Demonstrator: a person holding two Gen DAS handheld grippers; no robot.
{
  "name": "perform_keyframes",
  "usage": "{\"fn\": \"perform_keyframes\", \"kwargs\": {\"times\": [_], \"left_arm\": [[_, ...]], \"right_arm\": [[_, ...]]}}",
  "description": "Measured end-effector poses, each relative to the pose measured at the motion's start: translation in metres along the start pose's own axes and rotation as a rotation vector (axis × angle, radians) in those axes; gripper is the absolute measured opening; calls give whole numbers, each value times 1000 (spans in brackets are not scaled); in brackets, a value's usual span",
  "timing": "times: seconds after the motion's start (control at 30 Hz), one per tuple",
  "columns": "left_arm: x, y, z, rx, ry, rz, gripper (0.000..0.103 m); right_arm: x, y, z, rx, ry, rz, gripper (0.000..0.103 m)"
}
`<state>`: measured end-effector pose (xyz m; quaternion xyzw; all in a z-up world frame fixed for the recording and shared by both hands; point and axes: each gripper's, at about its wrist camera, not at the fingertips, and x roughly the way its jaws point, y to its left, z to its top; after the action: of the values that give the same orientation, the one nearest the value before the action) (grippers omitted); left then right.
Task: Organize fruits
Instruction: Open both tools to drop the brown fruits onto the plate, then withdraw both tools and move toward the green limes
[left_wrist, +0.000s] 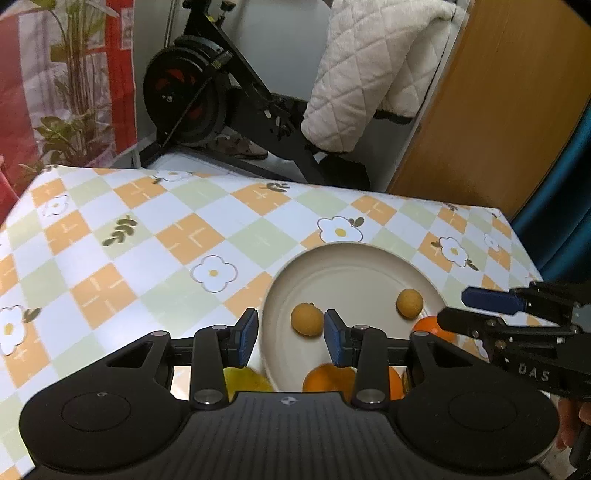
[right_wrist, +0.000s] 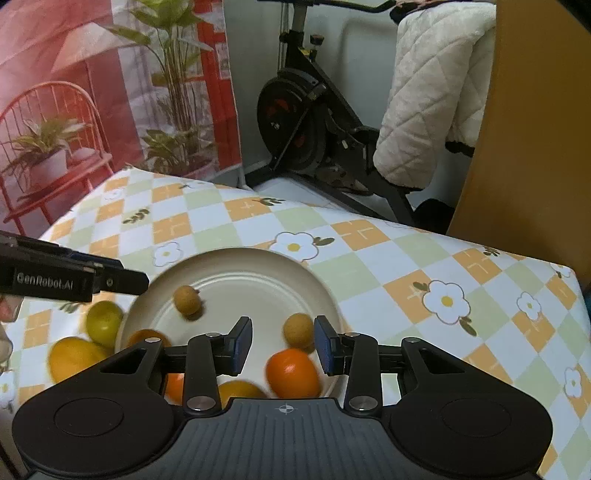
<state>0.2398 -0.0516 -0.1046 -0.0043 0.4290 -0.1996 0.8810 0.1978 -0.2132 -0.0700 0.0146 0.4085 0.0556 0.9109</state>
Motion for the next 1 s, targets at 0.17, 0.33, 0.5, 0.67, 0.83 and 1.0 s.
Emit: {"fn": "perform_keyframes", "kwargs": {"times": [0.17,0.33,0.5,0.67,0.83,1.0], "left_arm": [[-24,4,-12,2,-10,14,41],[-46,16,-31,-21,-6,34,41],[-61,24,-47,-25,-7,52,41],[-69,28,-59,-15,-10,58,41],[-68,28,-66,-5,-7,51,41],[-69,33,-71,-9,-9,46,41]], "right_arm": [[-26,15,-15,19,-31,20,34],[-44,30,-36,46,-39,44,34],[-51,43,-55,65,-34,58,34],[-50,54,-72,67,3,61,34],[-46,67,-78,38,16,62,34],[-40,76,-75,5,33,67,34]]}}
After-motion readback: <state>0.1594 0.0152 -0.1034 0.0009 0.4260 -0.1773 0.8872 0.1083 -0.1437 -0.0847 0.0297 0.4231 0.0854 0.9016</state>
